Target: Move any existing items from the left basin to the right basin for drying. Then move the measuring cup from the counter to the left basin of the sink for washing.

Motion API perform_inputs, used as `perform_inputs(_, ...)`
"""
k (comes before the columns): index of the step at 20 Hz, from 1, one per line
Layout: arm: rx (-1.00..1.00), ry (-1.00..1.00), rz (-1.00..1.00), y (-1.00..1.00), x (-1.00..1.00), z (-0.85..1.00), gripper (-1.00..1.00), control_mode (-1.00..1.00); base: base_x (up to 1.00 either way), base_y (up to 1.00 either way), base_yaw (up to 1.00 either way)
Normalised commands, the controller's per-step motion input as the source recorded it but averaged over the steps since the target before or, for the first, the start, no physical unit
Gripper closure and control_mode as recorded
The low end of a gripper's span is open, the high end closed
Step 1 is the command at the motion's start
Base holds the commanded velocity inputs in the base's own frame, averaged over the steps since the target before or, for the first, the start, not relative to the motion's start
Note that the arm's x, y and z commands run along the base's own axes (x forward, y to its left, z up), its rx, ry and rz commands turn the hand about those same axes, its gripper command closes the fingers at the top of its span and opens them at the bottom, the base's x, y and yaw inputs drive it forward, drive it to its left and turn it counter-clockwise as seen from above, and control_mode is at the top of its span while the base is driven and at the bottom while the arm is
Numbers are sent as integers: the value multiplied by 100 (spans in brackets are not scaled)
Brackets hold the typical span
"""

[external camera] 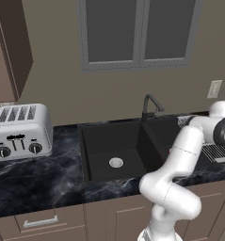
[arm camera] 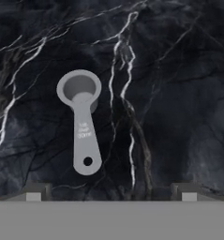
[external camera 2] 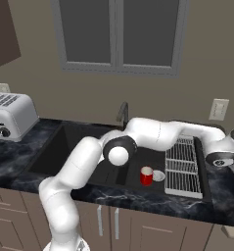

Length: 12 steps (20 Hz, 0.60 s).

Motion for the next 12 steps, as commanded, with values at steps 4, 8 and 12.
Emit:
perform_inputs(4, 0, 0, 0, -15, 14, -13, -100, -100, 0, 0, 0)
perform_inputs(8, 0, 0, 0, -7, 15, -22, -100, -100, 0, 0, 0)
perform_inputs(12, 0, 0, 0, 0, 12, -32, -100, -100, 0, 0, 0)
